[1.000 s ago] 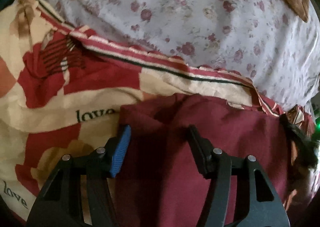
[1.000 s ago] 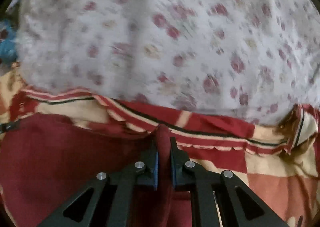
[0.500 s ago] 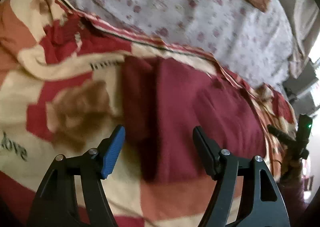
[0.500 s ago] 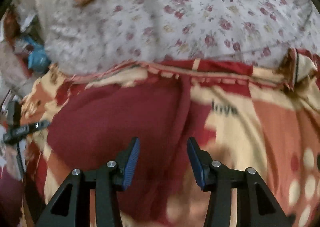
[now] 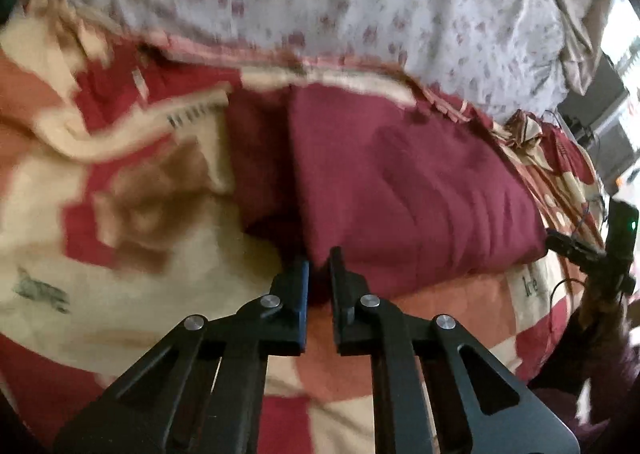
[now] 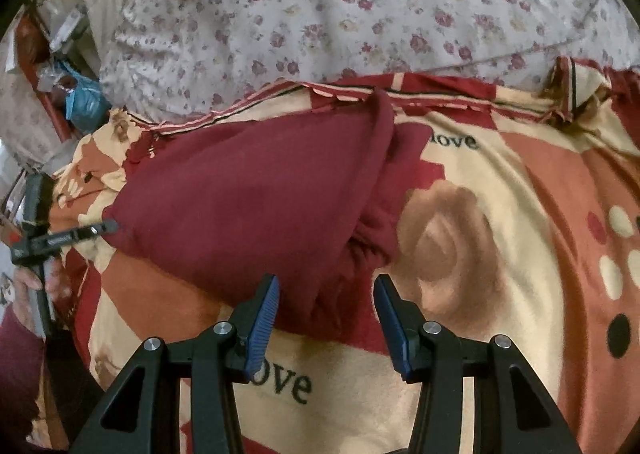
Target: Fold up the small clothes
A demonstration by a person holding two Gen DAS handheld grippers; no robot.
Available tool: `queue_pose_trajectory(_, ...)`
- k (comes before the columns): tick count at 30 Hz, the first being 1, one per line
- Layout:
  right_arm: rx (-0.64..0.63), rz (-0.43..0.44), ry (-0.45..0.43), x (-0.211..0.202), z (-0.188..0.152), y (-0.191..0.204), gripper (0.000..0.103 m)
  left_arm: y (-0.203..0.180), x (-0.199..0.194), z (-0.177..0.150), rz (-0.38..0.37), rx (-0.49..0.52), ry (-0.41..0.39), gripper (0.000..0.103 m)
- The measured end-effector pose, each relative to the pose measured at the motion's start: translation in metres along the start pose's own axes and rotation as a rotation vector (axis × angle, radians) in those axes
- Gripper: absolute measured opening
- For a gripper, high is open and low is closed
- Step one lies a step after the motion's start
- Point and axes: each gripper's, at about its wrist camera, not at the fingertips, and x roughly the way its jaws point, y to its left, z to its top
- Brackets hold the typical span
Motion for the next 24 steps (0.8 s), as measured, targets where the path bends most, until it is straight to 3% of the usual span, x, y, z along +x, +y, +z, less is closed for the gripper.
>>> queue_pose_trajectory(4,-0.014,0.019,0.014,0.008,-0.001,0.008,0.047,0.015,0.005,-0.013,0.063,-0.037,0.028,0.001)
queue_pose_trajectory(6,-0.02,0.03,0.027,0.02,-0.001,0.013,0.047,0.021,0.015,-0.022,0.042,-0.083,0.051,0.0)
queue_pose_trajectory(7,-0.027,0.037,0.031,0.025,-0.001,0.016,0.043,0.023,0.016,-0.024,0.028,-0.106,0.05,0.0)
queue_pose_trajectory(9,-0.076,-0.017,0.034,0.031,0.0,0.024,0.017,0.024,0.013,-0.027,0.007,-0.129,0.034,0.0)
queue_pose_trajectory(14,-0.119,-0.053,-0.003,0.004,0.007,0.018,0.011,0.022,-0.008,-0.026,-0.003,-0.148,-0.02,0.001)
queue_pose_trajectory(17,-0.107,-0.074,0.035,0.011,0.002,0.009,0.01,0.018,-0.012,-0.02,0.017,-0.151,-0.043,0.013)
queue_pose_trajectory(19,-0.129,-0.094,0.072,0.022,-0.005,0.013,0.01,0.011,-0.01,-0.017,0.028,-0.156,-0.06,0.03)
queue_pose_trajectory(21,-0.133,-0.094,0.064,0.018,-0.004,0.015,0.01,0.004,-0.008,-0.016,0.045,-0.146,-0.07,0.037)
queue_pose_trajectory(23,-0.079,-0.065,0.053,0.008,0.0,0.009,0.01,-0.005,-0.004,-0.013,0.073,-0.13,-0.074,0.038)
queue_pose_trajectory(24,-0.052,-0.058,0.052,0.003,0.003,0.005,0.016,-0.009,-0.001,-0.012,0.084,-0.123,-0.077,0.038)
